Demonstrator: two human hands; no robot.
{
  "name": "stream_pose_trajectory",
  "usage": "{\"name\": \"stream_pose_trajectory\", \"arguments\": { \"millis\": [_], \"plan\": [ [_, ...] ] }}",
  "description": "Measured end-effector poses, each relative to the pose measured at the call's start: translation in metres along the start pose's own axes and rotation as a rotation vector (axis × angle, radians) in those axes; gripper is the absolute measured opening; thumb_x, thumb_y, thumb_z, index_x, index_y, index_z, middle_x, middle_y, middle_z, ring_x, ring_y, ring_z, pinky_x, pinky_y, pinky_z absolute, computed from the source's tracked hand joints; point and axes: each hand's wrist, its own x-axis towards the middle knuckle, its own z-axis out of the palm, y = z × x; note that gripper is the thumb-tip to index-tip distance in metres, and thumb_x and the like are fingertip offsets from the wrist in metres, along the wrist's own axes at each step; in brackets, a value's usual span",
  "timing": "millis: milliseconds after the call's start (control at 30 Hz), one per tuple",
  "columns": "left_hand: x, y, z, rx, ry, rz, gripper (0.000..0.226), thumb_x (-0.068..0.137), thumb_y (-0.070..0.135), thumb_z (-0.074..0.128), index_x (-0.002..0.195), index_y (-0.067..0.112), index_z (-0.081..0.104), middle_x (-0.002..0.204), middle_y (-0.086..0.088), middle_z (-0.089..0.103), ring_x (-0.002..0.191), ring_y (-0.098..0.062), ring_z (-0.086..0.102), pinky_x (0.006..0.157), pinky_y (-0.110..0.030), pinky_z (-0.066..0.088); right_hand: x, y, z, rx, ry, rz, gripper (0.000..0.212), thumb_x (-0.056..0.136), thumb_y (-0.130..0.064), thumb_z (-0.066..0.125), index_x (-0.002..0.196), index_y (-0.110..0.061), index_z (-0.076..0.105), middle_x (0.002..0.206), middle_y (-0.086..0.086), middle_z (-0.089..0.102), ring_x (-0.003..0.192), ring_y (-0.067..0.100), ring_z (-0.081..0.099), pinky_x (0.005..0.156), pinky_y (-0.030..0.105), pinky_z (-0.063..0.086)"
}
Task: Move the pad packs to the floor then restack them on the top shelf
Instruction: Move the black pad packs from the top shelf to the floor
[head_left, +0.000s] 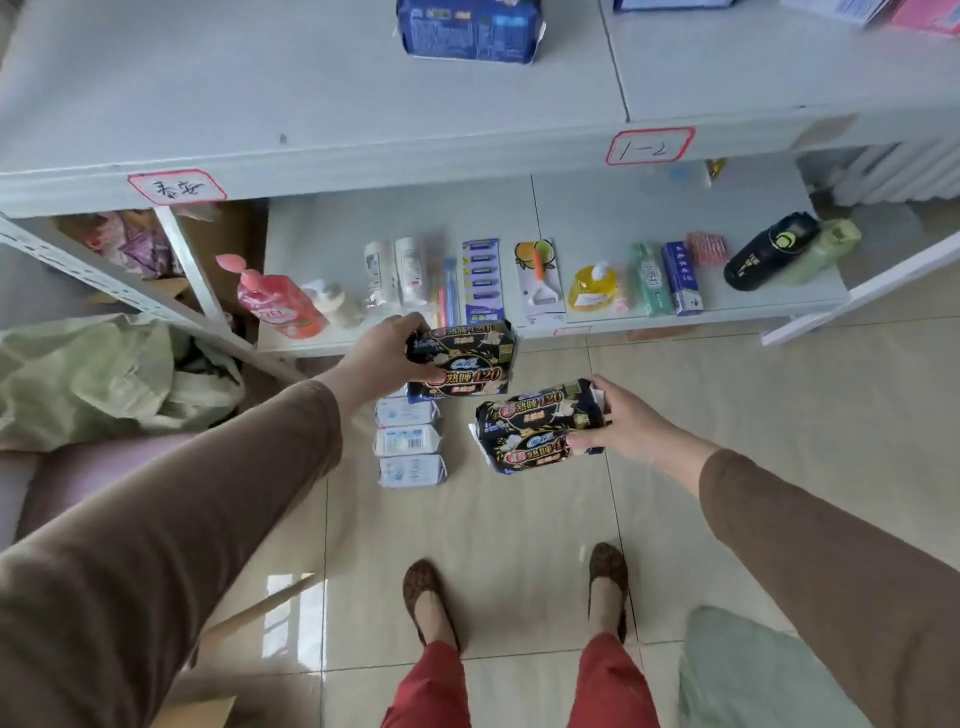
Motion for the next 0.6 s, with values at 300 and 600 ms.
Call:
{"name": "stream_pose_trajectory", "arguments": {
  "millis": [300,600],
  "plan": [
    [0.091,-0.141,0.131,0.022,-0.036,0.005,0.046,0.067,0.028,0.088,0.099,0.031,0.055,0.1,0.005,0.062,0.081,-0.012,0.061,0.06,-0.02,0.045,0.121,0.115,0.099,-0.039,0.128,0.053,0.059,0.071,-0.013,0.086,0.108,-0.037,0.047,0.102,-0.025,0.059,0.088,-0.013,0.059,0.065,0.004,0.042],
    [0.207,-0.236,0.287,0.129,0.002,0.025,0.046,0.075,0.025,0.08,0.116,0.017,0.059,0.104,-0.004,0.057,0.092,-0.024,0.057,0.078,-0.032,0.046,0.276,0.249,0.167,-0.116,0.132,0.005,0.049,0.069,-0.018,0.084,0.105,-0.027,0.052,0.096,-0.015,0.071,0.088,0.011,0.069,0.072,0.023,0.05]
  ]
}}
